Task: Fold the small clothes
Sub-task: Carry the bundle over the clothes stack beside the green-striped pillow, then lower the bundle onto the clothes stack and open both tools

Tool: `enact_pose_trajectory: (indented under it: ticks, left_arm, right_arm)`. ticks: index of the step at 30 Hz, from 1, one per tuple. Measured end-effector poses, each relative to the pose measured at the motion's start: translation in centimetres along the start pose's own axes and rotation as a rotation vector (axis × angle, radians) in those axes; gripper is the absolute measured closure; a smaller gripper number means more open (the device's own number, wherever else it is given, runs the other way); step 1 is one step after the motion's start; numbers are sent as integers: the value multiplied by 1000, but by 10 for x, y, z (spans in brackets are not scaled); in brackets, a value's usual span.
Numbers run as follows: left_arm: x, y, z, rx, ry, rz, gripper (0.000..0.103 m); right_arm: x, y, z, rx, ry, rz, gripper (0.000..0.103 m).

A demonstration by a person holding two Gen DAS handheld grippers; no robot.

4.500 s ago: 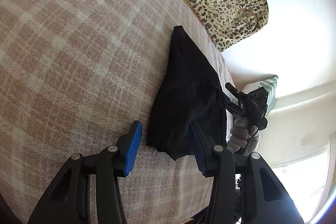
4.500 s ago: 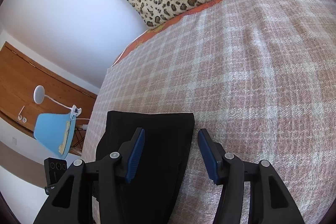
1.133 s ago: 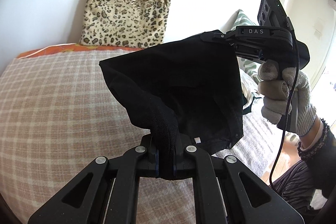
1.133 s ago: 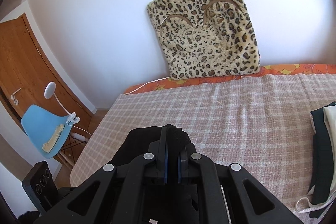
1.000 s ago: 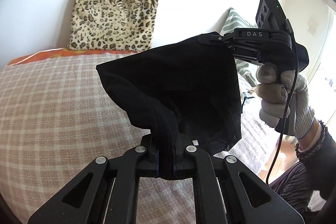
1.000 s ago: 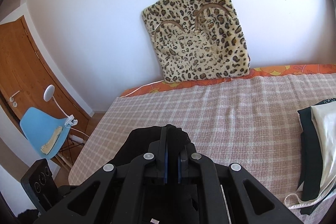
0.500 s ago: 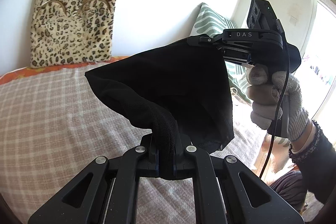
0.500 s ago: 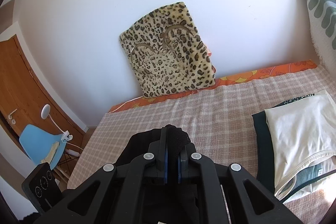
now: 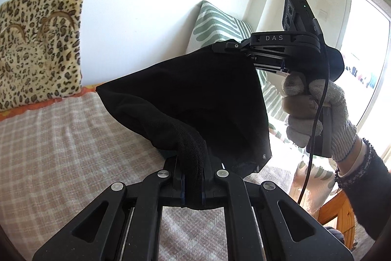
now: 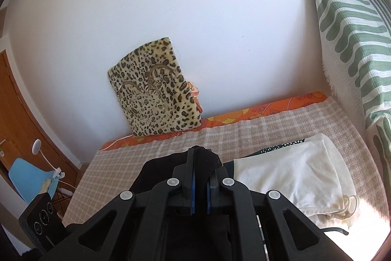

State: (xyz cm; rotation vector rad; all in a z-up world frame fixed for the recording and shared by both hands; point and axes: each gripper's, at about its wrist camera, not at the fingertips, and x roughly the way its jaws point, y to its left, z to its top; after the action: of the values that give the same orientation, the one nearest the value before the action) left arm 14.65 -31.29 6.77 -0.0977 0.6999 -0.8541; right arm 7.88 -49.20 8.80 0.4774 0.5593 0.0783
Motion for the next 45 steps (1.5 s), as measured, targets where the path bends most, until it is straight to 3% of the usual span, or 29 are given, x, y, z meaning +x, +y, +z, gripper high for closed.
enact_pose_trajectory:
  ticks: [15, 24, 35, 37, 38, 39, 41, 45]
  left_arm:
    - [87, -32, 29, 27, 24, -65, 96]
    - [135, -27, 28, 28, 54, -56, 96]
    - [157, -9, 6, -29, 138, -62, 96]
    - [159, -10, -1, -22, 174, -64, 89]
    - [159, -10, -5, -25, 189, -63, 86]
    - [158, -11, -7, -32, 202, -62, 84]
    - [153, -12, -11, -40, 211, -66, 82]
    - [137, -14, -12, -38, 221, -68, 80]
  right_arm:
    - [3, -114, 49, 36, -1, -128, 99]
    - [49, -156, 69, -1, 57, -159, 99]
    - [118, -206, 58, 13, 168, -191, 99]
    - [124, -211, 54, 1, 186, -217, 97]
    - [127, -213, 53, -9, 194, -256, 91]
    - [128, -216, 52, -15, 201, -297, 79]
    - [123, -223, 50, -1, 205, -339, 69]
    - [96, -220, 45, -21, 168, -421, 69]
